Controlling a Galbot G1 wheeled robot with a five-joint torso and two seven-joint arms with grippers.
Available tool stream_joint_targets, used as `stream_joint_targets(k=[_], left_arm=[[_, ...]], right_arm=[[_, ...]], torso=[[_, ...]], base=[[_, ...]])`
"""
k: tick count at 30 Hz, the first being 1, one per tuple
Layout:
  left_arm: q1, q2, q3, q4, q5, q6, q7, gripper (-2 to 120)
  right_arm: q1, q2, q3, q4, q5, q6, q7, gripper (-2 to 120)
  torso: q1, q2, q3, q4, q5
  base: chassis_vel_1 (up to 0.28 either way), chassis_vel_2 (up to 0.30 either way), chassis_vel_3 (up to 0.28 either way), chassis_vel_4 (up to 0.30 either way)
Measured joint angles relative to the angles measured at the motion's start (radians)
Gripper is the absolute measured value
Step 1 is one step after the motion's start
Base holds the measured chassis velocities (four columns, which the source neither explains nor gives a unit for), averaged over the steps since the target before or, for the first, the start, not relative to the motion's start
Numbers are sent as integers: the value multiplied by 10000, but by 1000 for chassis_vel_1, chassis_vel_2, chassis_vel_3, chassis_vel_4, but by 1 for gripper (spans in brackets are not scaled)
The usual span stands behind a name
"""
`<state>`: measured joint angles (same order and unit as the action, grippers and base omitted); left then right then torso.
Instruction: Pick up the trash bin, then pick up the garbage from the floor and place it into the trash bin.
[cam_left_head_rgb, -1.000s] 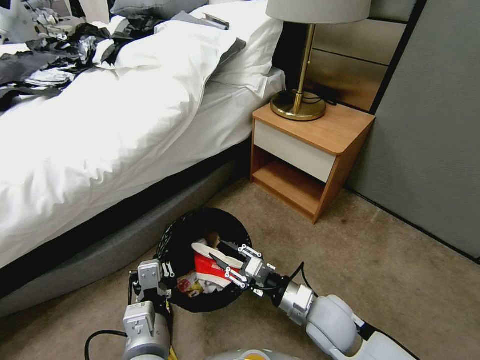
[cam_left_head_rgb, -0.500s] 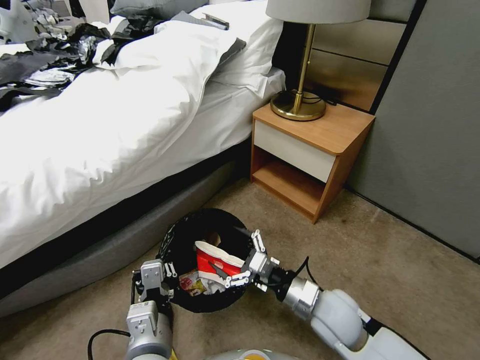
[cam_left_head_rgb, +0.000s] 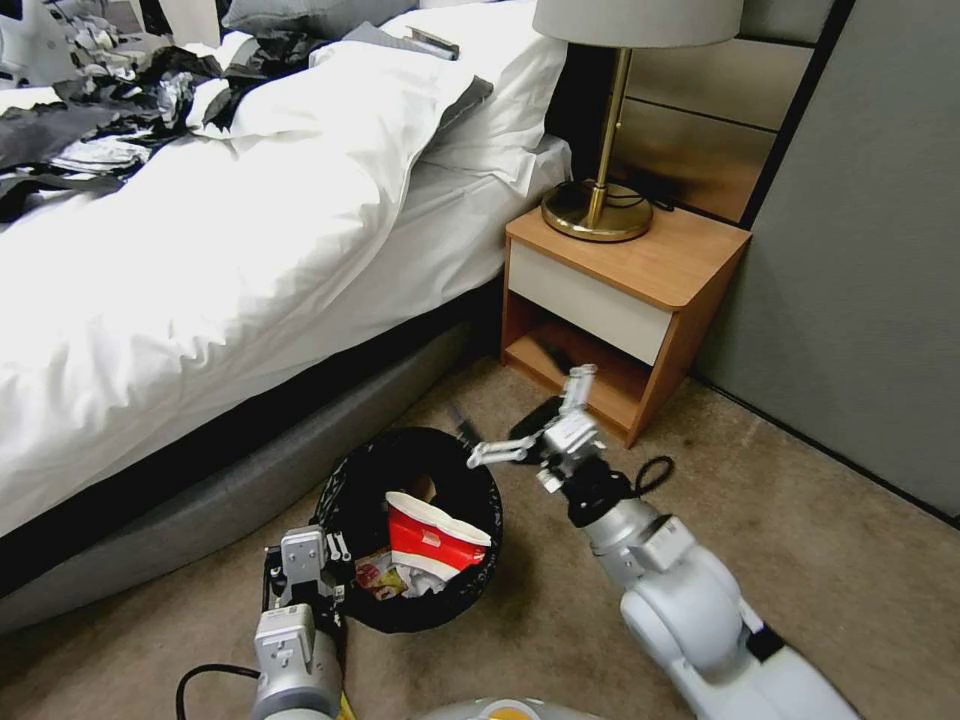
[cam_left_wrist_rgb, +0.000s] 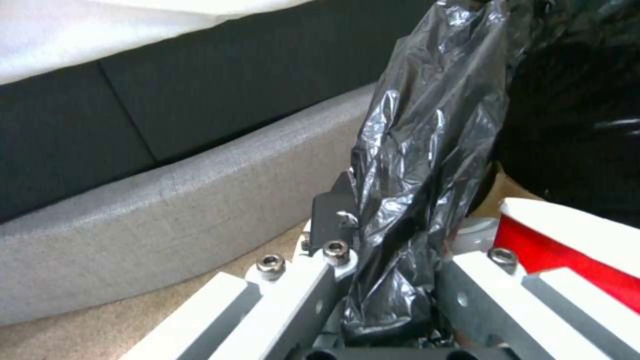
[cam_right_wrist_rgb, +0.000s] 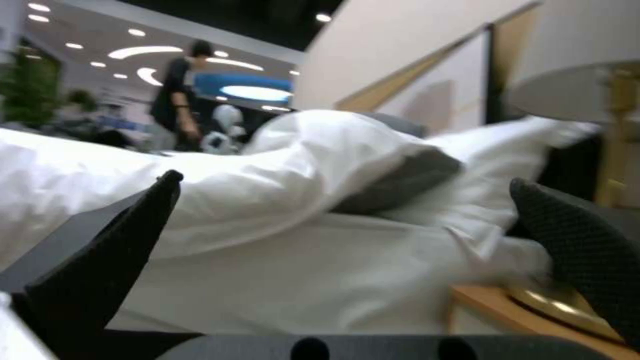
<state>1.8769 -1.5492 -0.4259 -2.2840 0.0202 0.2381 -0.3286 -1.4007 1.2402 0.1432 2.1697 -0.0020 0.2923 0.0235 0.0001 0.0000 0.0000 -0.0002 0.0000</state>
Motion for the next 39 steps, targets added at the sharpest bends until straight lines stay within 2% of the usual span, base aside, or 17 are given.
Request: stream_joint_targets(k=[6, 10, 24, 39], left_arm=[[-68, 63, -114, 0, -226, -2, -1, 1], [-80, 72, -108, -14, -318, -2, -5, 1], [12, 61, -91, -219, -318, 12, -4, 1], [145, 96, -90, -305, -288, 14, -2, 1]], right_arm=[[-1210, 288, 738, -307, -425, 592, 439, 101], [-1407, 266, 948, -481, -409, 663, 699, 100], [-1065, 226, 994, -769, 22, 813, 1068, 100], [-967, 171, 962, -759, 176, 843, 950, 100]], torso=[[-1, 0, 0, 2, 0], [-2, 0, 0, 1, -1], [-1, 0, 0, 1, 0], [-1, 0, 0, 1, 1]], base=[[0, 0, 0, 0], [0, 0, 0, 0], [0, 0, 0, 0], [75, 81, 88, 80]])
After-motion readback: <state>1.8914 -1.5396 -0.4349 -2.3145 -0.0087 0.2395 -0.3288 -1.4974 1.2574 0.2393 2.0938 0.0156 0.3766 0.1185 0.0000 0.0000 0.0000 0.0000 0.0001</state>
